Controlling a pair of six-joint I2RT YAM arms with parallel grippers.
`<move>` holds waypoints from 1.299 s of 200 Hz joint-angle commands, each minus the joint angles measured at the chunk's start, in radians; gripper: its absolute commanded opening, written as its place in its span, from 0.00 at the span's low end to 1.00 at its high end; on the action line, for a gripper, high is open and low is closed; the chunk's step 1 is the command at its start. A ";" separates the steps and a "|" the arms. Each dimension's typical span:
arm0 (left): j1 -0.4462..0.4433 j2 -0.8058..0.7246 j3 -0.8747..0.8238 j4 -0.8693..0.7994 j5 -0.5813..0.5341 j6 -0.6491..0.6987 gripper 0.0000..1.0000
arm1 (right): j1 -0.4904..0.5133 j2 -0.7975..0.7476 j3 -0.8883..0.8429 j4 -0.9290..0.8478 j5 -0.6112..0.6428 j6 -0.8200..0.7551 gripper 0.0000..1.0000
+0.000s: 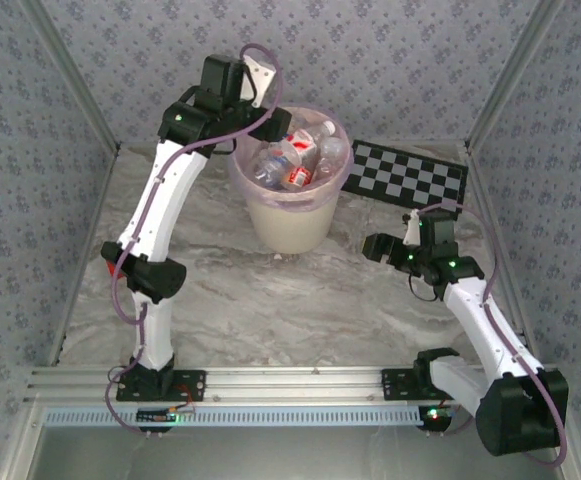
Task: Put the plastic bottles in the bin
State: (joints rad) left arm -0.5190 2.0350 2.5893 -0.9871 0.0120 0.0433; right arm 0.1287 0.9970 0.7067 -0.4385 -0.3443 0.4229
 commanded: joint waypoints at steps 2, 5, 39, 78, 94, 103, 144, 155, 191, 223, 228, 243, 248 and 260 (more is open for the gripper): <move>-0.007 0.052 0.014 -0.061 0.033 -0.032 0.72 | -0.002 -0.015 -0.010 0.001 -0.003 0.007 0.94; -0.009 0.053 0.015 -0.069 0.041 -0.039 0.70 | -0.002 -0.015 -0.009 0.001 -0.004 0.007 0.94; -0.039 0.044 -0.049 -0.105 0.142 -0.090 0.55 | -0.005 -0.014 -0.013 0.006 -0.001 0.008 0.94; -0.083 0.043 -0.148 -0.048 0.151 -0.138 0.49 | -0.004 -0.011 -0.015 0.013 -0.008 0.010 0.94; -0.090 0.058 -0.165 -0.041 0.153 -0.160 0.48 | -0.006 -0.017 -0.016 0.010 -0.007 0.010 0.94; -0.092 0.062 -0.170 -0.038 0.154 -0.165 0.47 | -0.005 -0.022 -0.019 0.007 -0.006 0.009 0.94; -0.089 0.019 -0.128 -0.019 0.099 -0.151 0.52 | -0.006 -0.023 -0.019 0.004 -0.008 0.002 0.94; -0.086 0.001 -0.108 -0.016 0.085 -0.143 0.58 | -0.008 -0.018 -0.019 0.012 -0.011 0.005 0.94; -0.071 -0.072 -0.074 -0.009 0.049 -0.113 0.81 | -0.006 0.006 -0.010 0.029 -0.021 0.004 0.94; -0.061 -0.141 -0.087 -0.030 -0.044 -0.077 0.89 | -0.007 0.026 0.000 0.040 -0.028 0.000 0.94; -0.058 -0.155 -0.101 -0.035 -0.065 -0.075 0.90 | -0.008 0.031 0.004 0.042 -0.031 -0.002 0.94; -0.038 -0.213 -0.177 -0.042 -0.136 -0.087 0.93 | -0.008 0.050 0.025 0.037 -0.037 -0.014 0.94; -0.025 -0.239 -0.218 -0.041 -0.159 -0.097 0.95 | -0.009 0.056 0.032 0.034 -0.036 -0.018 0.94; 0.014 -0.314 -0.348 -0.026 -0.211 -0.127 0.99 | -0.009 0.065 0.047 0.034 -0.035 -0.028 0.94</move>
State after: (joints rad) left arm -0.5652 1.8481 2.3943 -0.9928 -0.0532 -0.0570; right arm 0.1261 1.0443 0.7033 -0.4084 -0.3603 0.4206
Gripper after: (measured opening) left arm 0.959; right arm 0.940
